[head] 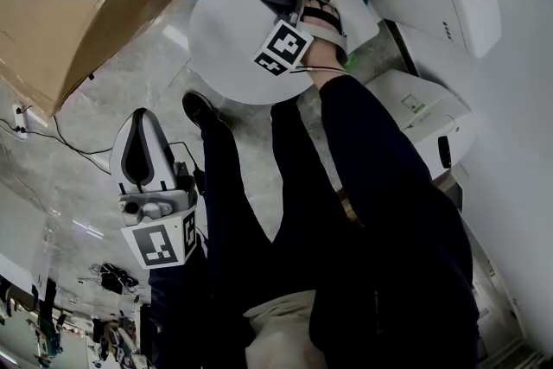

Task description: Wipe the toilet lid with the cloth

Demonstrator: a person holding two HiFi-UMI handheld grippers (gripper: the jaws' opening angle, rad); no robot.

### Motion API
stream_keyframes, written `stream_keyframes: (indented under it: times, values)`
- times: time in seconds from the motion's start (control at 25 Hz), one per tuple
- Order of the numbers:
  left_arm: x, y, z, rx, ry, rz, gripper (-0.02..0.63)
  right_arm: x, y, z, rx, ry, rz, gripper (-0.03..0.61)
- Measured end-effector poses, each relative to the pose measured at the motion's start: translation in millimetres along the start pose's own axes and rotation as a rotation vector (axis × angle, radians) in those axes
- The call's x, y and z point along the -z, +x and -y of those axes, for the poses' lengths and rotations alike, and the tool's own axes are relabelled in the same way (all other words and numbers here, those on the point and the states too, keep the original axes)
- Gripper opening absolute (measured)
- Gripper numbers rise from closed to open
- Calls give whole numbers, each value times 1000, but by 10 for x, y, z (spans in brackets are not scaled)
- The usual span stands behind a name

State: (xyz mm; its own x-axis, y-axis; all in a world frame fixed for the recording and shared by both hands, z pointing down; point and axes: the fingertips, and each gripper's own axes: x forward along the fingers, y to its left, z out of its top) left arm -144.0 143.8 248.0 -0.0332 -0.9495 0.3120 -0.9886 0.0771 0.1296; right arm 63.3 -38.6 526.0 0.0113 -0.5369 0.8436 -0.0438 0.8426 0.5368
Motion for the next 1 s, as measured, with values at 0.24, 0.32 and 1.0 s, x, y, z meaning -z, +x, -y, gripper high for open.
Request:
stream_keyframes:
  times: [0.24, 0.32, 1.0]
  values:
    - [28, -110, -83, -3, -7, 5, 15, -208, -196, -397, -38, 22, 17, 64]
    - [41, -145, -106, -4, -8, 6, 15, -273, -254, -516, -51, 33, 21, 64]
    - [58, -359, -318, -38, -12, 18, 15, -775, -854, -1628, -224, -12, 112, 64]
